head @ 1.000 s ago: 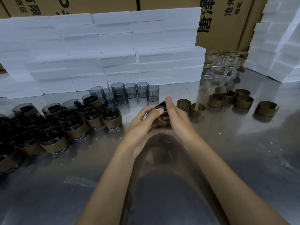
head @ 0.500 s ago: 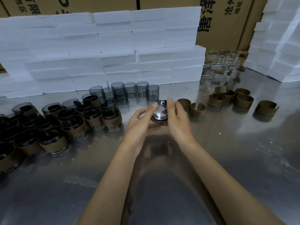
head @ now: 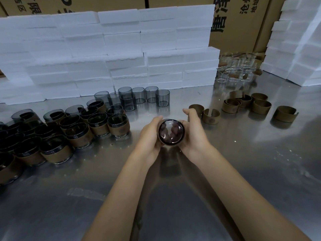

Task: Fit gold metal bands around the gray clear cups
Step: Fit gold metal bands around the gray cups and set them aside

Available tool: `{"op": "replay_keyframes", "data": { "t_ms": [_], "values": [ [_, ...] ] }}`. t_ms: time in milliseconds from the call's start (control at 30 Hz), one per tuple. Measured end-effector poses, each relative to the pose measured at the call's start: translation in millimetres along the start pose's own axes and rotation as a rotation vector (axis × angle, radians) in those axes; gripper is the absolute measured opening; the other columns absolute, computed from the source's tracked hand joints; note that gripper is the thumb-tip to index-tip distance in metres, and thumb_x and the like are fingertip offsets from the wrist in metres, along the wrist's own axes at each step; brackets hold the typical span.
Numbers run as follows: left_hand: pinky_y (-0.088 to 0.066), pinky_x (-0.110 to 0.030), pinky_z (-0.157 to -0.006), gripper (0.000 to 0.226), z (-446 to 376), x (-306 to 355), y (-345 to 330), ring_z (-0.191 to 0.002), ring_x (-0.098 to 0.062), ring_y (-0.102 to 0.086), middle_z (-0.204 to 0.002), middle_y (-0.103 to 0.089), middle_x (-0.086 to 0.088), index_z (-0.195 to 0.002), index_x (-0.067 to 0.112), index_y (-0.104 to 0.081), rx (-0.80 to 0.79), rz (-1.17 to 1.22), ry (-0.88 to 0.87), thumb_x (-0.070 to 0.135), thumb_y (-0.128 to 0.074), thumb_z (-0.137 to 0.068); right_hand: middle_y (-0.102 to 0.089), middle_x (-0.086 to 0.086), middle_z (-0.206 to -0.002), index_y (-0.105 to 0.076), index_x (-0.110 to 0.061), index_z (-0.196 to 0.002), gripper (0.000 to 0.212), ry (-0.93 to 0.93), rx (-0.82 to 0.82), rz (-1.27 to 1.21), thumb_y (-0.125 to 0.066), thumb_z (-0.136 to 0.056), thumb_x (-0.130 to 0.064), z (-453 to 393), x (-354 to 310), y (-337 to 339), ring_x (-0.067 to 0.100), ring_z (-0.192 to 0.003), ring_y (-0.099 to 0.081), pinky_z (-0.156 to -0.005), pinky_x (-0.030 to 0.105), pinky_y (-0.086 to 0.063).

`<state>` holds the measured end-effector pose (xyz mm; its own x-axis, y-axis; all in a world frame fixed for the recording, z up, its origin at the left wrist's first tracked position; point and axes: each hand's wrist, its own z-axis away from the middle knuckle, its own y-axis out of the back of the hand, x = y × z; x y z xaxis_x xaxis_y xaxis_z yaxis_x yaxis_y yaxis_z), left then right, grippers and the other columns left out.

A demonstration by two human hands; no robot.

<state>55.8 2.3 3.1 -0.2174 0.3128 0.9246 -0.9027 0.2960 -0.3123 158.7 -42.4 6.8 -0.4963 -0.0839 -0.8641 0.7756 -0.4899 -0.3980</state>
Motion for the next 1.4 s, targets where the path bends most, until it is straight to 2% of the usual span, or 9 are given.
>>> {"op": "replay_keyframes", "data": {
  "t_ms": [67, 233, 333, 400, 533, 733, 967, 1233, 1400],
  "values": [
    [-0.040, -0.025, -0.051, 0.048, 2.0, -2.7, -4.8, -0.042, -0.008, -0.048, -0.048, -0.048, 0.006, -0.055, 0.021, -0.057, -0.037, -0.044, 0.000, 0.025, -0.053, -0.103, -0.052, 0.015, -0.091, -0.055, -0.009, -0.096, 0.034, -0.032, 0.031, -0.050, -0.056, -0.094, -0.043, 2.3, -1.1, 0.5, 0.028, -0.086, -0.050, -0.078, 0.037, -0.043],
    [-0.032, -0.030, -0.053, 0.044, 6.3, -2.0, -10.7, -0.047, -0.016, -0.037, -0.050, -0.036, 0.001, -0.057, 0.020, -0.043, 0.014, -0.091, -0.030, 0.035, -0.058, -0.096, -0.054, 0.011, -0.061, -0.050, -0.009, -0.073, 0.027, -0.038, 0.019, -0.107, -0.054, -0.095, -0.025, 6.4, 3.7, -2.8, 0.025, -0.055, -0.049, -0.056, 0.029, -0.044],
    [-0.037, -0.019, -0.044, 0.056, 7.2, -2.9, -9.9, -0.038, -0.009, -0.046, -0.044, -0.047, 0.007, -0.040, 0.019, -0.057, 0.016, -0.101, -0.068, 0.028, -0.065, -0.094, -0.055, 0.015, -0.082, -0.054, -0.010, -0.083, 0.023, -0.064, 0.010, -0.104, -0.058, -0.094, -0.030, 6.2, 2.3, -2.5, 0.029, -0.075, -0.054, -0.073, 0.035, -0.046],
    [-0.040, -0.016, -0.044, 0.056, 6.9, -3.1, -8.2, -0.039, -0.008, -0.051, -0.044, -0.052, 0.006, -0.039, 0.020, -0.062, 0.007, -0.108, -0.071, 0.023, -0.065, -0.095, -0.055, 0.014, -0.086, -0.055, -0.012, -0.084, 0.024, -0.079, 0.009, -0.098, -0.060, -0.093, -0.033, 5.0, 0.4, -2.0, 0.028, -0.078, -0.054, -0.077, 0.036, -0.045],
    [-0.046, -0.024, -0.056, 0.049, 9.6, 0.7, -10.4, -0.049, -0.012, -0.060, -0.054, -0.063, 0.002, -0.048, 0.021, -0.067, 0.005, -0.123, -0.060, 0.035, -0.066, -0.095, -0.055, 0.010, -0.082, -0.052, -0.013, -0.089, 0.024, -0.057, 0.018, -0.106, -0.060, -0.091, -0.035, 3.0, 1.8, 0.5, 0.023, -0.072, -0.053, -0.072, 0.034, -0.045],
    [-0.054, -0.034, -0.071, 0.033, 11.6, -2.1, -18.9, -0.069, -0.024, -0.068, -0.072, -0.069, -0.010, -0.078, 0.008, -0.068, 0.069, -0.069, -0.100, 0.037, -0.070, -0.094, -0.053, 0.000, -0.059, -0.053, -0.016, -0.069, 0.023, 0.027, 0.029, -0.126, -0.062, -0.090, -0.021, 0.1, 4.6, -0.2, 0.017, -0.052, -0.053, -0.056, 0.027, -0.045],
    [-0.046, -0.016, -0.046, 0.046, 10.4, -7.7, -20.0, -0.045, -0.011, -0.058, -0.049, -0.055, 0.003, -0.060, 0.015, -0.051, 0.118, -0.019, -0.098, 0.038, -0.066, -0.097, -0.049, 0.005, -0.067, -0.050, -0.015, -0.069, 0.025, 0.008, 0.037, -0.114, -0.068, -0.086, -0.017, -1.0, 3.4, 0.5, 0.020, -0.057, -0.052, -0.057, 0.027, -0.046],
    [-0.045, -0.018, -0.048, 0.047, 8.5, -9.2, -18.7, -0.047, -0.012, -0.054, -0.051, -0.050, 0.002, -0.059, 0.016, -0.049, 0.092, -0.030, -0.115, 0.036, -0.064, -0.099, -0.054, 0.004, -0.060, -0.054, -0.014, -0.068, 0.024, 0.026, 0.028, -0.076, -0.071, -0.084, -0.017, -2.8, 2.4, 1.3, 0.020, -0.053, -0.055, -0.059, 0.030, -0.048],
    [-0.037, -0.029, -0.057, 0.054, 3.7, -6.6, -17.4, -0.051, -0.015, -0.044, -0.051, -0.041, 0.003, -0.051, 0.024, -0.046, 0.049, -0.111, -0.179, 0.045, -0.064, -0.098, -0.049, 0.001, -0.056, -0.054, -0.019, -0.055, 0.034, 0.091, 0.016, -0.016, -0.074, -0.083, -0.020, -6.4, -1.7, 6.6, 0.021, -0.055, -0.052, -0.065, 0.033, -0.046]
  ]
}}
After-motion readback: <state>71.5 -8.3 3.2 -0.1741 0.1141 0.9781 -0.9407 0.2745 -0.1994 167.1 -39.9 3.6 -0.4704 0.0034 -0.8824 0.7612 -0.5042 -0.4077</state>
